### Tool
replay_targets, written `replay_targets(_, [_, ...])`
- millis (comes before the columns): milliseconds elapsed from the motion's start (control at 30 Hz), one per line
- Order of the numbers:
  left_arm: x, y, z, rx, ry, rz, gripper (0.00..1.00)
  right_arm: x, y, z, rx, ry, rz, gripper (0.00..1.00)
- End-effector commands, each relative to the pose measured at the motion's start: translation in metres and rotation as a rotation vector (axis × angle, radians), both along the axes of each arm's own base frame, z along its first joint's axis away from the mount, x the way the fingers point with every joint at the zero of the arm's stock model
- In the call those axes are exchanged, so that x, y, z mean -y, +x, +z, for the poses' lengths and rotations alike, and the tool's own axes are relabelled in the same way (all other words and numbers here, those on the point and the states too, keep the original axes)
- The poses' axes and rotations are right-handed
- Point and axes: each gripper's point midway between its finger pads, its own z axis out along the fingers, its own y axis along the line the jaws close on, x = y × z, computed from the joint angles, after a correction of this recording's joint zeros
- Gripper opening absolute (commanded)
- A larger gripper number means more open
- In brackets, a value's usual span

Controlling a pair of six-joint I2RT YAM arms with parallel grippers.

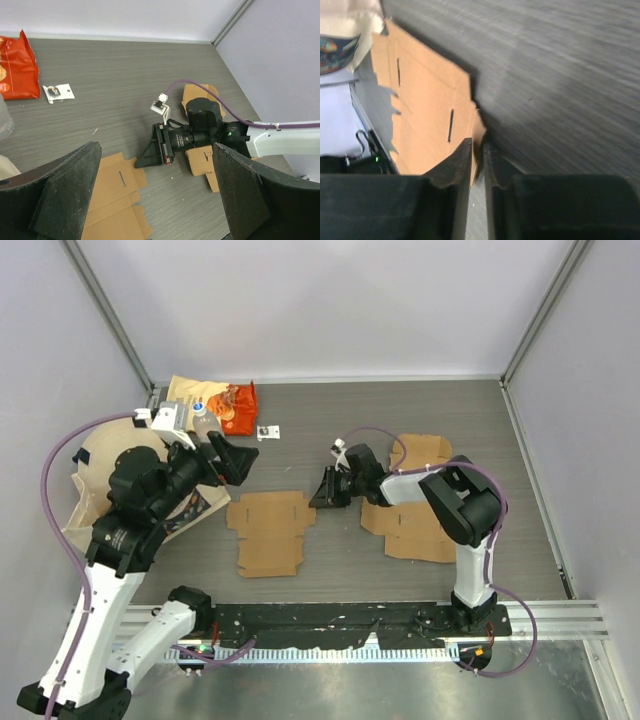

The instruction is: Fold the paper box

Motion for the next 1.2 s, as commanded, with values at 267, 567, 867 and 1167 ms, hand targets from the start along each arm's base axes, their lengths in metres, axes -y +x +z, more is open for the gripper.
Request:
replay_targets(267, [0.002,0.027,-0.032,-0.167,0.025,0.057,0.96,0.049,0.03,0.056,0.352,-0.17,-0.101,0.01])
replay_targets(567, [0.037,0.054,-0.071,-0.237,-0.2,0.003,0.88,0.118,0.014,0.16,0.367,0.051,-0.302,0.01])
replay_targets(867, [0.077,0.063,-0.117,-0.3,-0.458,-0.138,0.87,0.17,-0.006,0.221,0.38,0.234,-0.34,0.01])
replay_targets(1167, [0.112,0.071,-0.149,-0.36,-0.543,-0.328,0.93,0.173,-0.029,0.28,0.436,0.401,-0.297,0.01])
